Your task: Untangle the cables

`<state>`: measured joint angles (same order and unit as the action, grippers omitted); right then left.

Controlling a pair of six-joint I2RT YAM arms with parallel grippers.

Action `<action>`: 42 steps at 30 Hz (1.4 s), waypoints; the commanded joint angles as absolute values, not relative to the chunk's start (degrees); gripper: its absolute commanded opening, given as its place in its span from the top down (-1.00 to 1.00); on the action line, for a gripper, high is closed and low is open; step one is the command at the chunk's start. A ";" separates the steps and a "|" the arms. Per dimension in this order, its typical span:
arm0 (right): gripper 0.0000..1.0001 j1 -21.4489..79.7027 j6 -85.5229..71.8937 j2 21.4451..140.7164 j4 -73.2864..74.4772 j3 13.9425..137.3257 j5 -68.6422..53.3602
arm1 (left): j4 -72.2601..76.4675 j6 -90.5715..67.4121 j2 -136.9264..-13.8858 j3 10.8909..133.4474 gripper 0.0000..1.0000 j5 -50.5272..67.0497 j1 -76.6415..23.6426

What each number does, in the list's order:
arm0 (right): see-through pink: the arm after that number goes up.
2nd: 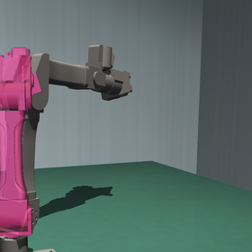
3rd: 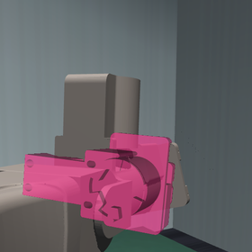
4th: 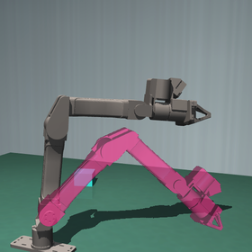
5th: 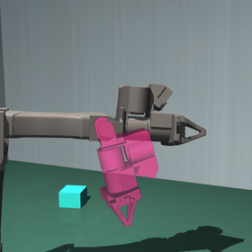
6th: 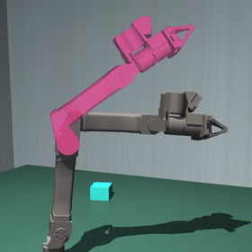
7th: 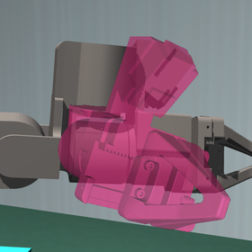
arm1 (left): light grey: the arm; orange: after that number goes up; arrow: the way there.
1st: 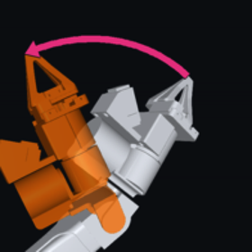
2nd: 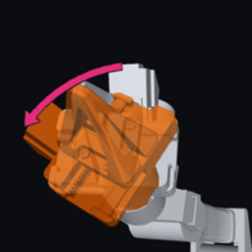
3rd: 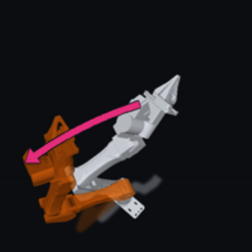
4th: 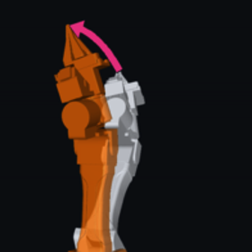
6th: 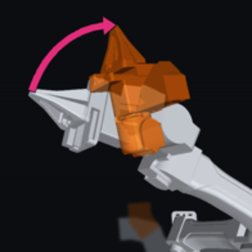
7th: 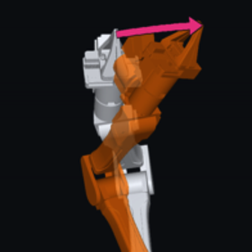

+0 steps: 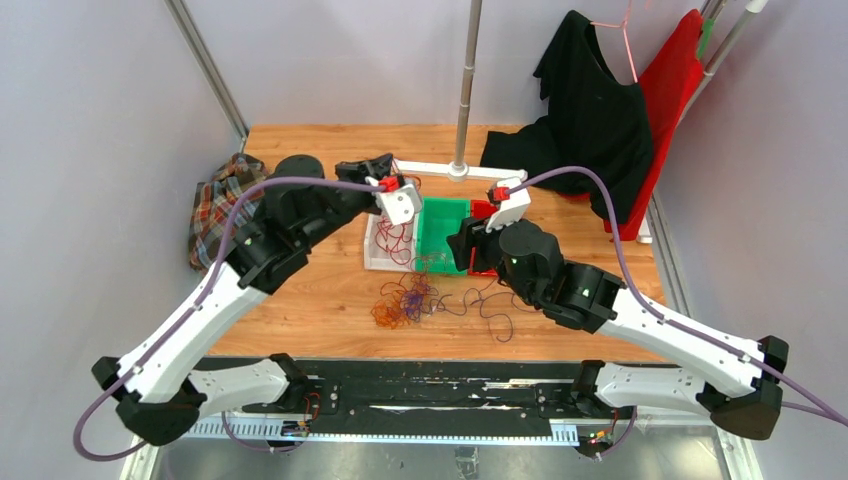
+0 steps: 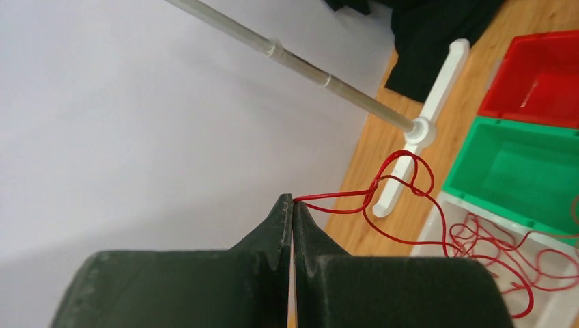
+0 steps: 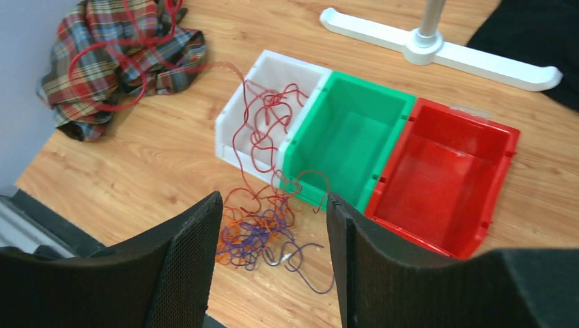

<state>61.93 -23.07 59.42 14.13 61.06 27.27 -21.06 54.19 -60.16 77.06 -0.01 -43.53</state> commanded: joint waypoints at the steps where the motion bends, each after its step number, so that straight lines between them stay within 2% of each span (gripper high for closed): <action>1: -0.15 60.75 -21.29 57.04 14.51 59.25 34.46 | -12.60 59.00 -63.50 78.70 0.99 -2.11 -39.95; 11: -0.13 59.23 -21.21 56.78 15.43 57.11 34.28 | -4.99 59.61 -69.87 79.41 0.99 -0.44 -32.46; 25: -0.11 58.60 -22.78 58.27 15.78 55.61 32.82 | -1.56 59.87 -67.53 70.99 0.99 -1.15 -30.92; 30: -0.10 58.30 -23.18 58.64 15.74 55.19 32.51 | -3.18 59.04 -67.56 70.84 0.99 -0.53 -30.24; 36: -0.09 57.66 -23.12 58.93 15.90 55.38 31.96 | -11.31 54.00 -65.94 71.10 0.99 8.88 -31.23; 42: -0.08 57.39 -23.66 58.13 16.25 54.83 31.69 | -15.19 54.32 -67.44 71.98 0.99 8.70 -33.83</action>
<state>58.19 -22.72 58.83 15.33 55.61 31.48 -12.58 55.40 -67.53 70.61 6.52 -32.95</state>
